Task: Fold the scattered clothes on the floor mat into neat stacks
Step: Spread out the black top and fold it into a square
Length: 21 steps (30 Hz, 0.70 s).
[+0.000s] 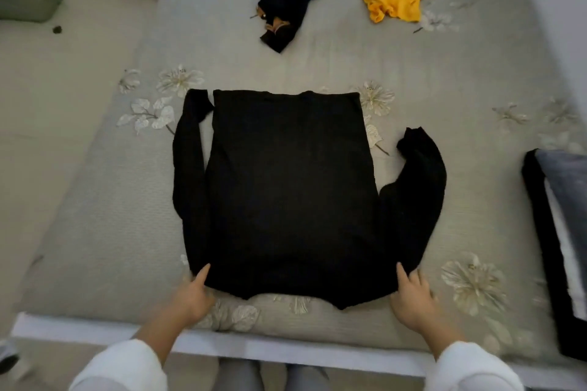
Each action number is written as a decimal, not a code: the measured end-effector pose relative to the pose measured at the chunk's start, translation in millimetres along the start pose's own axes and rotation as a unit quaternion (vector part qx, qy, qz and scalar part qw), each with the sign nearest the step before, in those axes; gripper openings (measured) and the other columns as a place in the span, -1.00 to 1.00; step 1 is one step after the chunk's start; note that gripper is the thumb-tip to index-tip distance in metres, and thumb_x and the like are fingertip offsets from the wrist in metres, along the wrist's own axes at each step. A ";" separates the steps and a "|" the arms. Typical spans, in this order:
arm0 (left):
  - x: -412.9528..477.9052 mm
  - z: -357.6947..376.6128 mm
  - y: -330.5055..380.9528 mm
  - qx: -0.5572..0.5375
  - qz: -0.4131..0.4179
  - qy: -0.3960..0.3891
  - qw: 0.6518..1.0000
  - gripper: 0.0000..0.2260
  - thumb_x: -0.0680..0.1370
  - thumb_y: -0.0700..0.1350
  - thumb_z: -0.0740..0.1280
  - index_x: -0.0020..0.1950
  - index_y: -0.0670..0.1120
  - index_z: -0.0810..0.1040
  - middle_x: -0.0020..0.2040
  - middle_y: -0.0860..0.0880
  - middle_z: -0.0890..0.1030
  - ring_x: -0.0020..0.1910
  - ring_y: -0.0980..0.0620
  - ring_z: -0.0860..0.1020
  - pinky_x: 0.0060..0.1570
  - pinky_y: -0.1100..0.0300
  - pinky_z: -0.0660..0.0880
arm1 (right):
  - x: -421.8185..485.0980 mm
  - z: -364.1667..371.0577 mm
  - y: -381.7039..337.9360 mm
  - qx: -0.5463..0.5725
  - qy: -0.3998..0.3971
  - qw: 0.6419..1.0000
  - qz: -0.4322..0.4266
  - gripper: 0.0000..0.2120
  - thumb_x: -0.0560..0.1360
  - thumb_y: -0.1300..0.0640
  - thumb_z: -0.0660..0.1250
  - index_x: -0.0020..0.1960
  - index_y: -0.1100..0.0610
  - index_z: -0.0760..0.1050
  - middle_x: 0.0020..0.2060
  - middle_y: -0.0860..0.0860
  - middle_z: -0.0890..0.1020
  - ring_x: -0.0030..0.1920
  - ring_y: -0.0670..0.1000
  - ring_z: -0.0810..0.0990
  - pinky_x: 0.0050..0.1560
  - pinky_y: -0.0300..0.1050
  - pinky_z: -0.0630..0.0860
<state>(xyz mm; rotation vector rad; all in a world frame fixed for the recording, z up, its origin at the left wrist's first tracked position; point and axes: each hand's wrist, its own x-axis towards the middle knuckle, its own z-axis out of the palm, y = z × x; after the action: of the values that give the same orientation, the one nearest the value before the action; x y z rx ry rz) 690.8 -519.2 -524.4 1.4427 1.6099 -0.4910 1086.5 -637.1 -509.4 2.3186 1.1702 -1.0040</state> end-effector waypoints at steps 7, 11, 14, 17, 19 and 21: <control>3.3 8.4 46.4 0.149 -0.044 0.001 0.988 -0.73 0.58 -0.06 0.19 0.22 -0.15 0.43 0.18 -0.17 0.56 0.06 -0.09 0.55 -0.04 0.13 0.46 | 17.2 11.2 14.8 0.106 0.019 0.993 0.039 -0.54 0.55 0.13 0.19 0.44 0.13 0.30 0.41 0.15 0.29 0.42 0.19 0.18 0.41 0.05 0.19; 21.5 23.3 119.7 0.099 0.062 0.082 0.990 -0.83 0.57 -0.04 0.22 0.11 -0.06 0.48 -0.07 0.01 0.56 -0.13 0.03 0.55 -0.18 0.15 0.50 | 49.5 -9.3 30.2 0.263 0.116 0.955 0.075 -0.66 0.47 0.26 0.26 0.25 0.27 0.43 0.11 0.24 0.55 0.18 0.22 0.48 0.17 0.00 0.40; 41.8 51.9 175.5 0.067 0.137 0.099 0.983 -0.66 0.59 -0.01 0.22 0.36 0.00 0.37 0.25 0.01 0.42 0.18 0.05 0.45 0.00 0.18 0.48 | 78.7 -28.1 44.4 0.376 0.149 0.906 0.126 -0.71 0.50 0.27 0.24 0.22 0.26 0.38 0.04 0.21 0.56 -0.04 0.13 0.48 -0.02 -0.10 0.34; 62.1 86.8 218.6 0.084 0.202 0.104 0.970 -0.52 0.61 0.03 0.18 0.52 0.00 0.17 0.54 -0.04 0.11 0.50 -0.01 0.13 0.36 0.11 0.31 | 114.4 -39.8 60.6 0.419 0.169 0.879 0.152 -0.69 0.55 0.20 0.22 0.27 0.24 0.35 -0.01 0.11 0.53 -0.06 0.06 0.45 -0.01 -0.10 0.31; 78.8 105.5 239.6 0.150 0.255 0.121 0.948 -0.43 0.62 0.10 0.13 0.56 0.02 -0.01 0.58 -0.06 -0.14 0.55 -0.02 -0.14 0.48 0.11 0.03 | 138.7 -47.7 70.3 0.429 0.193 0.869 0.152 -0.65 0.56 0.16 0.22 0.30 0.24 0.33 -0.03 0.07 0.50 -0.05 0.03 0.43 0.00 -0.11 0.31; 99.8 118.3 255.6 0.221 0.325 0.145 0.908 -0.38 0.61 0.19 0.05 0.55 0.04 -0.17 0.55 -0.07 -0.30 0.51 0.00 -0.31 0.46 0.11 -0.20 | 163.0 -57.6 75.5 0.430 0.218 0.864 0.143 -0.60 0.56 0.13 0.24 0.34 0.27 0.32 -0.05 0.04 0.48 -0.04 0.02 0.42 0.01 -0.12 0.31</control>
<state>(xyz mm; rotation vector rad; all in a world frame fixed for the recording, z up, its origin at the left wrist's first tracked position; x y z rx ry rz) 978.5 -491.2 -600.3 2.3657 1.1514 -0.2564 1238.4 -558.4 -589.0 3.4359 0.4710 -1.0458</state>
